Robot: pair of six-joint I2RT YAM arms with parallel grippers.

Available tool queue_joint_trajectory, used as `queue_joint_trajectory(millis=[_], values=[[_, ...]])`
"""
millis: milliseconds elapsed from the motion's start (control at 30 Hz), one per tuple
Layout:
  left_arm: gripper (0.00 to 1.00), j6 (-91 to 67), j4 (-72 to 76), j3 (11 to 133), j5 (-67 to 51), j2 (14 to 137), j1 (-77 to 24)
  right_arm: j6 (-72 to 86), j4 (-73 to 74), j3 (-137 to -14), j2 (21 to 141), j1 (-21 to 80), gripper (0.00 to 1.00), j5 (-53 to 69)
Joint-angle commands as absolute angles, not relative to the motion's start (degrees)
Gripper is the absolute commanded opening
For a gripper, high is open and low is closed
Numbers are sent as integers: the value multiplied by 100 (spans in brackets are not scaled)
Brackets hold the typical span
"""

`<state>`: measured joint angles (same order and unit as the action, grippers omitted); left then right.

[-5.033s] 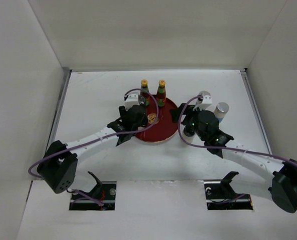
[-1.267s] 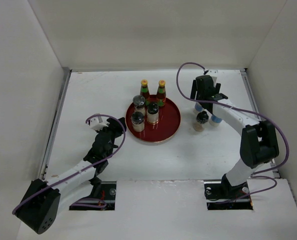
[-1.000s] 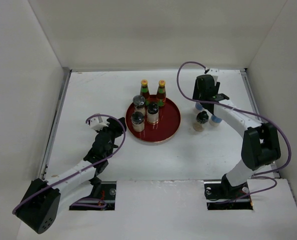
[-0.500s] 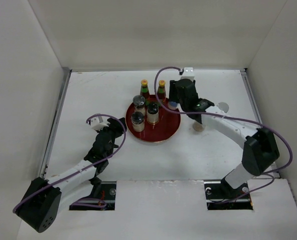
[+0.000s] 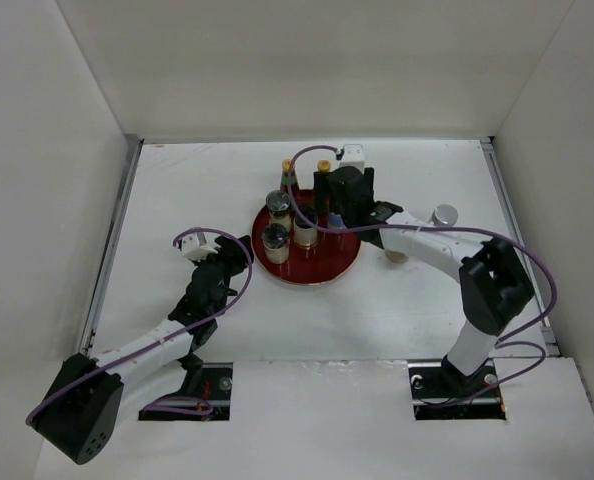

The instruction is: Organize the condiment bottles

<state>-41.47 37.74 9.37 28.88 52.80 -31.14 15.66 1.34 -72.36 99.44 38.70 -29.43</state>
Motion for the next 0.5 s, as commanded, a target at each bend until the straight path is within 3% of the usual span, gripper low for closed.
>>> queue_joint_trajectory(millis=[0, 333, 467], values=[[56, -4192, 4078, 967, 2848, 5230, -3080, 1626, -36, -7392, 9240, 3959, 97, -3172], [56, -4210, 4078, 967, 2786, 5185, -3098, 2415, 1140, -5434, 6436, 3582, 98, -4236], [56, -4227, 4078, 967, 2760, 5212, -3098, 3128, 1792, -4634, 5907, 3266, 99, -4026]])
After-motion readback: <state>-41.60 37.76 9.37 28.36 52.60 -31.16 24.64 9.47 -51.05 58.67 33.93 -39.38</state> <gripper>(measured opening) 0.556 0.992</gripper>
